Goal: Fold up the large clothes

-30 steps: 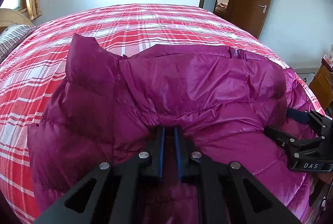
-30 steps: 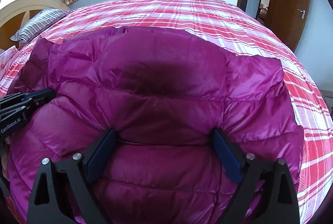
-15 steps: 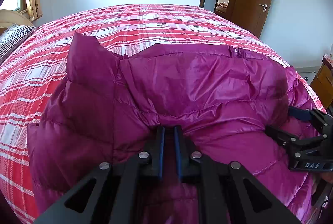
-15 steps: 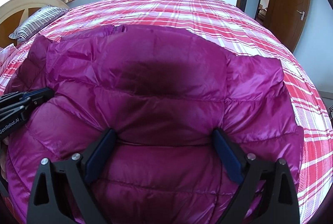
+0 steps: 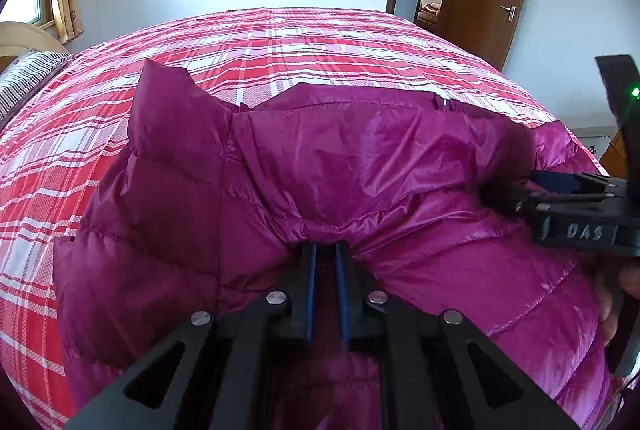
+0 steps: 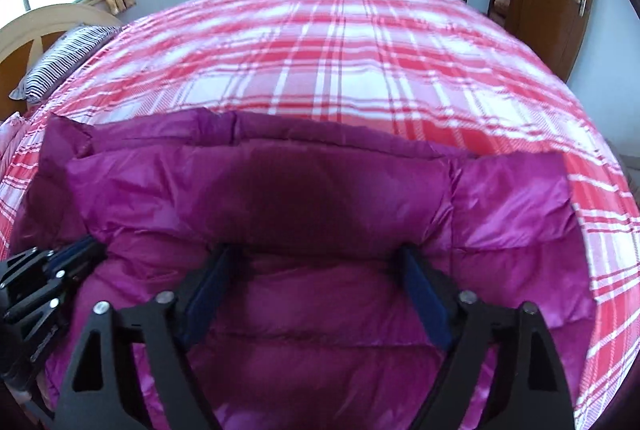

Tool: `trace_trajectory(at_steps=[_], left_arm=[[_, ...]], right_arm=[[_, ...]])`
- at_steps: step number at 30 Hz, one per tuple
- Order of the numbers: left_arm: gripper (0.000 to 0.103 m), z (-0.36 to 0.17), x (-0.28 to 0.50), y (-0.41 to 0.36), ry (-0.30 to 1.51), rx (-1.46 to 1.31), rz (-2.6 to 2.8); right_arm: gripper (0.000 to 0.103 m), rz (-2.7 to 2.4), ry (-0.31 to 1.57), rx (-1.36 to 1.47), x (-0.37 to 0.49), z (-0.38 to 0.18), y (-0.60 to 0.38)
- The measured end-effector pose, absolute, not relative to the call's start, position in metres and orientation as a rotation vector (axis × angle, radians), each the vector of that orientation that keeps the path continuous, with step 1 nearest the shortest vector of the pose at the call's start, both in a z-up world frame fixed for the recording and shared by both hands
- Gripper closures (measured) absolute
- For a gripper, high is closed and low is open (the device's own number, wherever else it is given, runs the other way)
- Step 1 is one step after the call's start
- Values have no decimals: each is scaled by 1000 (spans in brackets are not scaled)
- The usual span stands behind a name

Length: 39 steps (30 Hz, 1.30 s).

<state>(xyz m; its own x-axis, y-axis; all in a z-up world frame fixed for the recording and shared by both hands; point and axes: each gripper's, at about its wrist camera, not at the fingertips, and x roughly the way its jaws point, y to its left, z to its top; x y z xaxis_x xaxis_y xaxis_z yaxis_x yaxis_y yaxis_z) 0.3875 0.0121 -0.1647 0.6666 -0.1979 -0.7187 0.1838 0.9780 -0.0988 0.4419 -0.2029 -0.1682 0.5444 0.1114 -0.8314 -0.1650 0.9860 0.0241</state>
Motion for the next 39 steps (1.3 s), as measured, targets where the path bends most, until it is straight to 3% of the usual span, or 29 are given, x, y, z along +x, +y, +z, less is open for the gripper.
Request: trace_trajectory(at_steps=[5,10,12,13,14,15,21,31,33,34,36,39], left_arm=[[93,-162,388,15,825,-21,-218],[93,-120,355,58,774,-120,-286],[77,-108,337,86,747,-163,-297],[48,-106,331,101,743,-175,-273],[25,-105,325,116,735,-189,-244],[23,-105,319,132,717,-216,-224],[23,-143,325,174,824,-467,-322],[23,-184,358,158,885,-621,-477],[45,-187,361,158,885,-663,-555],[68,-191,363,159,900,-702,-605],[70,-197,365,161,909,-739,-625],[71,-198,364,161,903,-737,-631]], right_arm=[[10,150,971,-104,440,-171,-199],[14,176,906,-74,401,-139,-209],[12,239,839,-87,368,-122,-207],[9,266,807,-109,350,-116,-204],[7,282,787,-126,339,-113,-201],[7,299,759,-157,322,-110,-195],[7,360,664,-278,268,-118,-162],[5,319,678,-353,274,-147,-149],[1,318,736,-313,282,-160,-153],[0,323,752,-286,286,-163,-156],[0,330,755,-250,287,-160,-161],[14,321,703,-192,278,-138,-170]])
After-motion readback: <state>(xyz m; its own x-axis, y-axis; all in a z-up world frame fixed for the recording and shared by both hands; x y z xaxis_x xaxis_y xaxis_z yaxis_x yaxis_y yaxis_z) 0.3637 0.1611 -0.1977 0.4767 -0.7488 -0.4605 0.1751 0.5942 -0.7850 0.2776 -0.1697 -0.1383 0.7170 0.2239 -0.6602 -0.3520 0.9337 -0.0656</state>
